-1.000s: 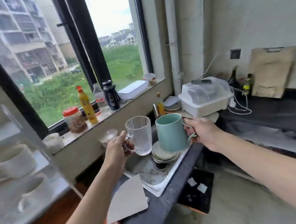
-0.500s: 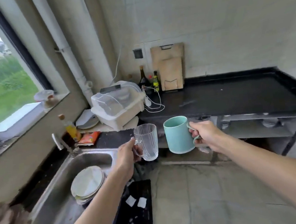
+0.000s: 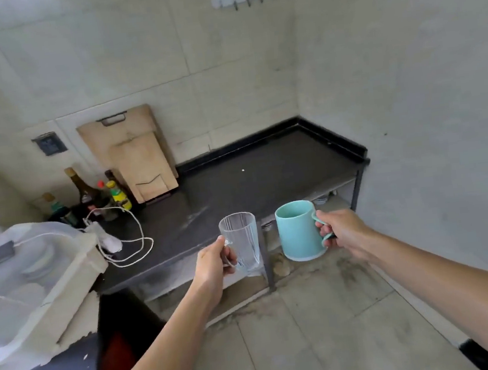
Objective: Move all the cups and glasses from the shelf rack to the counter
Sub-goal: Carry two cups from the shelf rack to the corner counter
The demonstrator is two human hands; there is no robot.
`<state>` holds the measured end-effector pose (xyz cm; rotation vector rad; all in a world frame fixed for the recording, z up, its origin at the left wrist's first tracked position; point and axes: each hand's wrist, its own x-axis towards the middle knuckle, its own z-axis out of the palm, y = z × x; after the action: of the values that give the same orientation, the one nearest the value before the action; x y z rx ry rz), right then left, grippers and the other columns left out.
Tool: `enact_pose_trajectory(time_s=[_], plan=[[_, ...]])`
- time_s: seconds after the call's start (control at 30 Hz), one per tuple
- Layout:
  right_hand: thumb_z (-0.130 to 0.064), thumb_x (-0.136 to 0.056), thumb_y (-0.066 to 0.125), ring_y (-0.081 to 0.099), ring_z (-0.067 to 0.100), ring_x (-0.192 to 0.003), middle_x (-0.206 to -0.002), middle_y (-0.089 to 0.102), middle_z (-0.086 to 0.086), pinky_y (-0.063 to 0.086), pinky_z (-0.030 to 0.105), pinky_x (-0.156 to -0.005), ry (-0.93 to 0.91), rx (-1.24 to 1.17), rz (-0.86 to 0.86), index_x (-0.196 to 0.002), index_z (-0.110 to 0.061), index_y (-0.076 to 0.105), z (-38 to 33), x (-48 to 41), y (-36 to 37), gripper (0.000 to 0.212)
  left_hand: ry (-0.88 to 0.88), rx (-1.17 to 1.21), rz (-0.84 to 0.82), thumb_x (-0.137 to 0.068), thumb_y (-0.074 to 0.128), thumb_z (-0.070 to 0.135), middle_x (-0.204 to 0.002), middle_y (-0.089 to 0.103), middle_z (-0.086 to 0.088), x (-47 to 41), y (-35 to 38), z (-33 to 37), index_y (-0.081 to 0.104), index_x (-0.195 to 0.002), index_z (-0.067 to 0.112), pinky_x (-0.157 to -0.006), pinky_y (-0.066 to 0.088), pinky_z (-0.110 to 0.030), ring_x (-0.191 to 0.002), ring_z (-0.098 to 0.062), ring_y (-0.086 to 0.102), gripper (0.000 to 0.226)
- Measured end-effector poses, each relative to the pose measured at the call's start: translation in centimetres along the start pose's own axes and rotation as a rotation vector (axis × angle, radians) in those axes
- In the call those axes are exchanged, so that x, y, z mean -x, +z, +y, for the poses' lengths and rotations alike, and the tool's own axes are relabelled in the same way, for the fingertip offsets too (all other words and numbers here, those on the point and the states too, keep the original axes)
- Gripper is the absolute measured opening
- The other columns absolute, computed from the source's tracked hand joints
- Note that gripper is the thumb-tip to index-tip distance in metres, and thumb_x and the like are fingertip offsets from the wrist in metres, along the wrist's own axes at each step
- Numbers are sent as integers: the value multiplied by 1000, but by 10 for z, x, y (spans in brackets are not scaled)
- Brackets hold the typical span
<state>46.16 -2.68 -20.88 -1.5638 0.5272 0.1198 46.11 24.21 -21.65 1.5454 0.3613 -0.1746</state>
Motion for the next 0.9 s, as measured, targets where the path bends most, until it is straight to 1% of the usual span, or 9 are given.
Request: enact_pose_trajectory(time_s=[0.07,0.13,0.2,0.33,0.43,0.6,0.7,0.8,0.9], plan=[[-27,-95,58,41,17,-49,-53,46,2,40,26,-47,19,24,42,-67,-8,61,-5,-36,-22,34,-22,-28,-38,-100,40,34,-51,58,-2,-37,32,4,53,-36,21,-58,41,-31,-50,-14,47,67],[-27,-94,59,42,17,-49,-55,47,3,40,26,-46,25,22,67,-67,-8,61,-13,-78,-42,34,-34,-31,-75,-100,40,34,-51,56,-3,-75,65,9,53,-37,21,-59,39,-33,-52,-17,43,65],[-25,-94,60,42,18,-51,-57,48,5,43,28,-50,31,-5,84,-68,-6,62,-22,-122,-60,33,-42,-48,-93,-100,40,34,-50,54,-3,-113,98,16,52,-38,21,-60,37,-34,-52,-17,40,64],[-28,-95,59,46,19,-56,-60,51,6,46,30,-56,46,25,113,-70,-6,64,-46,-205,-90,33,-45,-95,-108,-100,39,33,-52,56,-2,-182,156,32,50,-38,21,-62,43,-33,-50,-14,46,64],[-30,-95,59,47,19,-60,-62,52,6,46,33,-61,43,52,120,-72,-7,64,-66,-265,-102,33,-74,-89,-83,-100,39,33,-52,57,-2,-228,193,45,49,-36,21,-63,45,-32,-51,-14,46,66],[-32,-97,57,51,18,-68,-68,54,6,48,33,-67,61,125,109,-77,-7,67,-90,-347,-103,33,-119,-98,-74,-98,38,32,-55,58,-5,-299,229,60,49,-40,20,-60,49,-30,-55,-17,49,61],[-31,-97,57,52,18,-67,-69,55,6,49,33,-65,74,136,109,-78,-6,68,-100,-400,-96,33,-124,-116,-61,-99,38,30,-54,58,-5,-351,244,68,47,-41,17,-63,48,-32,-58,-19,49,60],[-31,-96,58,54,18,-70,-71,56,7,52,33,-67,88,150,112,-80,-5,68,-110,-450,-86,32,-119,-148,-58,-100,39,32,-56,56,-7,-402,255,74,46,-43,14,-62,47,-31,-60,-19,49,60],[-30,-96,59,56,18,-74,-74,58,8,52,33,-71,100,167,144,-81,-6,68,-124,-505,-74,30,-111,-215,-69,-100,41,36,-64,54,-11,-461,266,86,44,-48,12,-66,50,-32,-63,-20,50,57]])
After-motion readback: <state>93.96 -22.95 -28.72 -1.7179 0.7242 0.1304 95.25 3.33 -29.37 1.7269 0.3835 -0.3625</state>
